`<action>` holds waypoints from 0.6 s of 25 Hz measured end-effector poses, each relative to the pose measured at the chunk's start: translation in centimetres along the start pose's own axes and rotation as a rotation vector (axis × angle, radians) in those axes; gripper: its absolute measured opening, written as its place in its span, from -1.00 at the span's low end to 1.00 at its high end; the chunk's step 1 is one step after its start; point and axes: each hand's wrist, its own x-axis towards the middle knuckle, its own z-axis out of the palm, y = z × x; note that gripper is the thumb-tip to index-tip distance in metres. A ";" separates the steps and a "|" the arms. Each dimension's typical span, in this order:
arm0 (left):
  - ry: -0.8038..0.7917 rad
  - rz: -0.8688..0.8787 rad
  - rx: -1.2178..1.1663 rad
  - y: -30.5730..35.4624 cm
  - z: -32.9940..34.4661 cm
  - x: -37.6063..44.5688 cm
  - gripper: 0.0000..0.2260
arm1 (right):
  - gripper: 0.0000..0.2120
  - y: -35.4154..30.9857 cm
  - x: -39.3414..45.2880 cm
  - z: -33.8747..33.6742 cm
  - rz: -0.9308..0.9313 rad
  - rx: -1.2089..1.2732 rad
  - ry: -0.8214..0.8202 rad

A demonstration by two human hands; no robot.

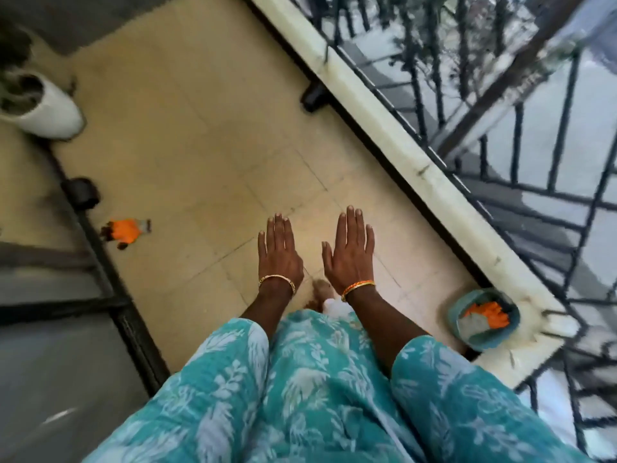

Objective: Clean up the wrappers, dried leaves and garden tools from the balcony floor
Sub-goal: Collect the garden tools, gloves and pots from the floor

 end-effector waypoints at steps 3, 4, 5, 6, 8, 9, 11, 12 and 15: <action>0.030 -0.144 -0.086 -2.7 -2.3 0.3 -0.33 | -0.40 -2.4 3.3 0.0 -0.153 0.006 -0.021; 0.043 -0.197 -0.115 -4.0 -2.8 0.0 -0.33 | -0.40 -3.4 4.5 -0.1 -0.179 0.005 -0.036; 0.046 -0.250 -0.121 -5.3 -3.1 -0.2 -0.33 | -0.41 -4.6 5.9 -0.3 -0.205 -0.001 -0.043; 0.073 -0.314 -0.146 -7.0 -3.5 -0.1 -0.33 | -0.42 -6.2 7.6 -0.6 -0.238 0.006 -0.070; 0.108 -0.428 -0.210 -10.1 -3.7 -0.1 -0.31 | -0.43 -9.3 9.8 -0.6 -0.341 0.022 -0.099; 0.138 -0.485 -0.217 -11.6 -3.8 -0.2 -0.30 | -0.43 -10.8 10.5 -0.4 -0.397 0.014 -0.112; 0.165 -0.599 -0.192 -14.9 -3.8 -0.1 -0.30 | -0.42 -14.6 11.6 0.0 -0.503 0.016 -0.115; 0.128 -0.636 -0.194 -16.5 -3.8 0.0 -0.31 | -0.41 -16.5 11.9 0.3 -0.540 0.039 -0.138; 0.057 -0.680 -0.180 -21.3 -3.4 0.8 -0.35 | -0.40 -22.4 12.8 2.2 -0.638 0.058 -0.171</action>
